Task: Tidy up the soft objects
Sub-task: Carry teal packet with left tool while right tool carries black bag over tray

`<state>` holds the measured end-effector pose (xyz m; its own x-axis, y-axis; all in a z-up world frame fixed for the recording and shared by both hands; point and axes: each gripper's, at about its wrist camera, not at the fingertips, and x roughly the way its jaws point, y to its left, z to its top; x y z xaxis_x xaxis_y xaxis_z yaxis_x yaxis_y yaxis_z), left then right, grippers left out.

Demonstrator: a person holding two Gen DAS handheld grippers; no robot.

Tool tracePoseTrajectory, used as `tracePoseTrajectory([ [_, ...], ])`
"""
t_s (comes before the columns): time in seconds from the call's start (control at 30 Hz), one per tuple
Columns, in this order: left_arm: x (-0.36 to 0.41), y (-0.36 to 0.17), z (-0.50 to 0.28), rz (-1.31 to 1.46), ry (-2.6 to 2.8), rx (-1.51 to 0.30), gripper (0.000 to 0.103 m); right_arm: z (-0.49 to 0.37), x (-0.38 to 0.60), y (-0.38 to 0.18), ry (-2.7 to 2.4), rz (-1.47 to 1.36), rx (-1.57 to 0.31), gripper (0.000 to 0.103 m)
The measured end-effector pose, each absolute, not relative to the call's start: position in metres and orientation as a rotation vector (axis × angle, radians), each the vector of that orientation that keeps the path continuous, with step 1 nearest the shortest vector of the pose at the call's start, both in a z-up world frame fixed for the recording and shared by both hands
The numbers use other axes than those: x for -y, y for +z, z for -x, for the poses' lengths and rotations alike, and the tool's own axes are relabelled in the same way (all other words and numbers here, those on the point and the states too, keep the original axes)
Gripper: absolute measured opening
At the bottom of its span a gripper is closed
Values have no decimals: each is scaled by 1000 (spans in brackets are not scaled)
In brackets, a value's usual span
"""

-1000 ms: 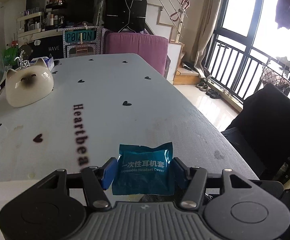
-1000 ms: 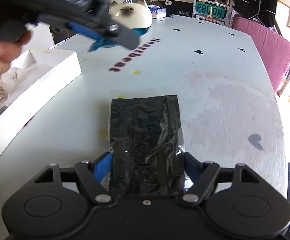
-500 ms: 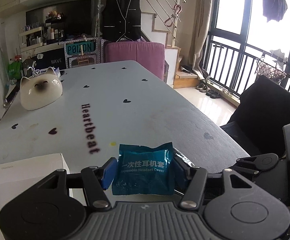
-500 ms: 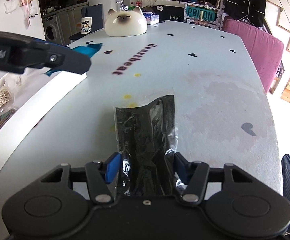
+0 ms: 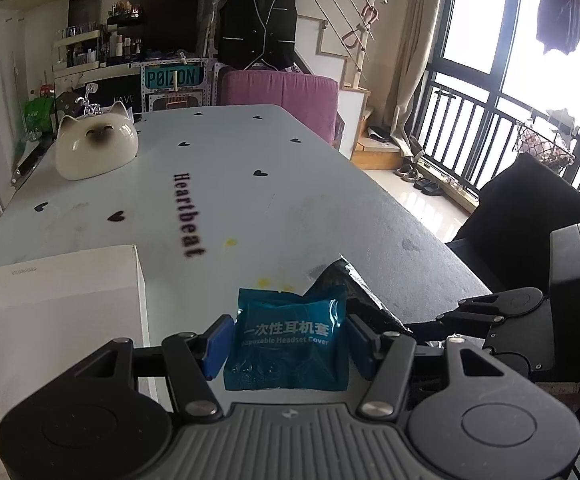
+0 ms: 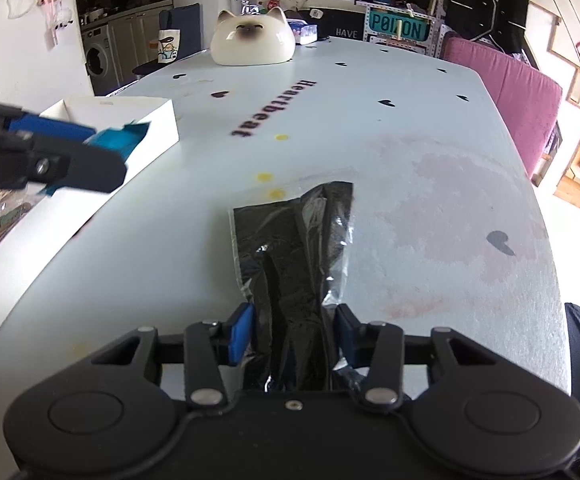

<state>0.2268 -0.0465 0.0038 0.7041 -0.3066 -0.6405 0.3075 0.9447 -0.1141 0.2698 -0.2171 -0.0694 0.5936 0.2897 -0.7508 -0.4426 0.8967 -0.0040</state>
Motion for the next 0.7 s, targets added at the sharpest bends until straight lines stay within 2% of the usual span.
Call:
tracePoseTrajectory([
  [0.3,43,4,-211,9,-346,-707,61,-255,216,-63,411,179,-813,35],
  [0.7,36,10,-201,14,-346,-684,61,-240,223,-26,410,146,-719,35],
])
